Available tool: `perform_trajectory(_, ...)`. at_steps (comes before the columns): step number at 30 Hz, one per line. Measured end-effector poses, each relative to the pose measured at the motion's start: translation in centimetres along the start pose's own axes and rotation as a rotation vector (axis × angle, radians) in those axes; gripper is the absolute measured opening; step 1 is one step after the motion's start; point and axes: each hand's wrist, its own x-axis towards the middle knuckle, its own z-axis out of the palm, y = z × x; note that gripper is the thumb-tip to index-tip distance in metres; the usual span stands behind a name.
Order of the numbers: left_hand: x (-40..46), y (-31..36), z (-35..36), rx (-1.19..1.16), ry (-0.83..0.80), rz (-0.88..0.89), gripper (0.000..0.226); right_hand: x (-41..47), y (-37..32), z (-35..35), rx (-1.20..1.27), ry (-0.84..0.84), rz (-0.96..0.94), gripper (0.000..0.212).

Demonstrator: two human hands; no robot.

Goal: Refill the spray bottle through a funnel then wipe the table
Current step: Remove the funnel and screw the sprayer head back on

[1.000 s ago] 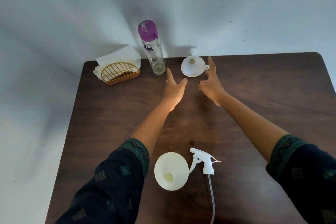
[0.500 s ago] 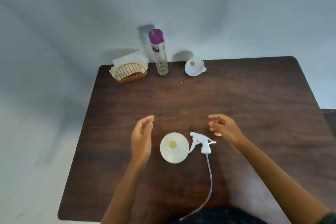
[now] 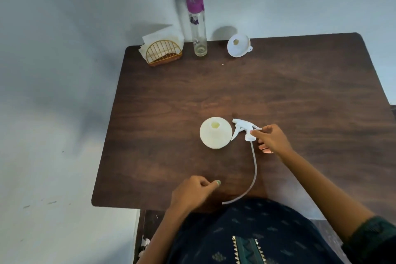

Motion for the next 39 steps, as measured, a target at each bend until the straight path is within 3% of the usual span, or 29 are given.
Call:
perform_trajectory(5,-0.5,1.9,0.3,0.242,-0.074,0.034,0.050,-0.3,-0.7,1.0,-0.020,0.040,0.014,0.061)
perform_trajectory(9,-0.5,2.8,0.6,0.387,-0.073,0.075,0.039,-0.5,-1.0,1.6,-0.033,0.067,0.006,0.057)
perform_trajectory(16,-0.5,3.1,1.3,0.436,-0.069,0.118,0.022,-0.1,-1.0,2.1,0.036,0.099,0.016,0.057)
perform_trajectory(18,-0.5,3.2,1.1,0.443,-0.051,0.131,0.019,0.2,-0.8,2.1,0.133,0.077,0.035,0.056)
perform_trajectory(23,-0.6,3.0,0.3,0.469,0.046,0.216,0.017,-0.2,-1.7,0.6,0.605,-0.016,0.141,0.026)
perform_trajectory(29,-0.7,3.6,-1.7,0.514,0.231,0.459,0.016,-1.3,-4.0,-2.7,0.926,-0.192,0.106,0.017)
perform_trajectory(35,-1.1,4.7,-2.7,0.272,0.440,0.688,0.011,-3.6,-8.3,-6.1,1.136,-0.296,-0.052,0.020)
perform_trajectory(39,-0.3,5.3,-3.3,0.003,0.587,0.738,0.014,-5.3,-10.9,-8.4,1.290,-0.276,-0.124,0.015)
